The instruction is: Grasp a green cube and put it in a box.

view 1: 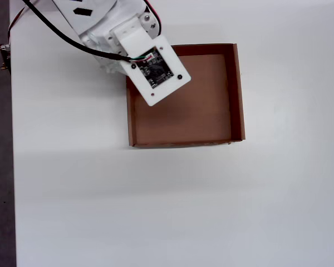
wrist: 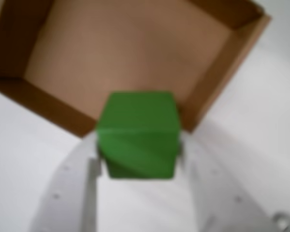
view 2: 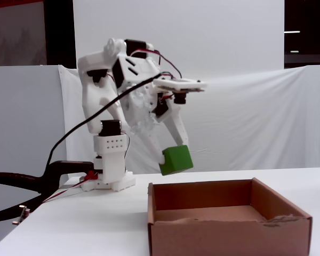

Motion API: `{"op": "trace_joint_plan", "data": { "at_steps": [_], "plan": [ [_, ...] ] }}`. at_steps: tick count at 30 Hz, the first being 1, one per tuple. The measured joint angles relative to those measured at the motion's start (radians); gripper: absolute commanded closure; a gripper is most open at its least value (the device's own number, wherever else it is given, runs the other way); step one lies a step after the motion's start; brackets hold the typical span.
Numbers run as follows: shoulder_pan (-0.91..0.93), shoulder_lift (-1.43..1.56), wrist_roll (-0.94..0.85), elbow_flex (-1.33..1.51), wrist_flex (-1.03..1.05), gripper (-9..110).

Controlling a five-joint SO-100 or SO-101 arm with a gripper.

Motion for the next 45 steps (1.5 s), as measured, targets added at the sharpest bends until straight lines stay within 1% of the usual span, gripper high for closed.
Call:
{"op": "trace_joint_plan", "data": {
  "at_steps": [5,11,17,24,30,45],
  "plan": [
    [-0.009,-0.104,-0.072,-0.038,0.009,85],
    [-0.009,-0.255,-0.118,-0.141,-0.008,85],
    [-0.041,-0.377,-0.127,-0.233,-0.021,85],
    [-0.091,-0.400,-0.127,-0.198,-0.040,85],
    [-0.127,-0.399,-0.127,-0.110,-0.040,85],
    [-0.132,-0.423,-0.127,-0.071,-0.063,85]
  ]
}}
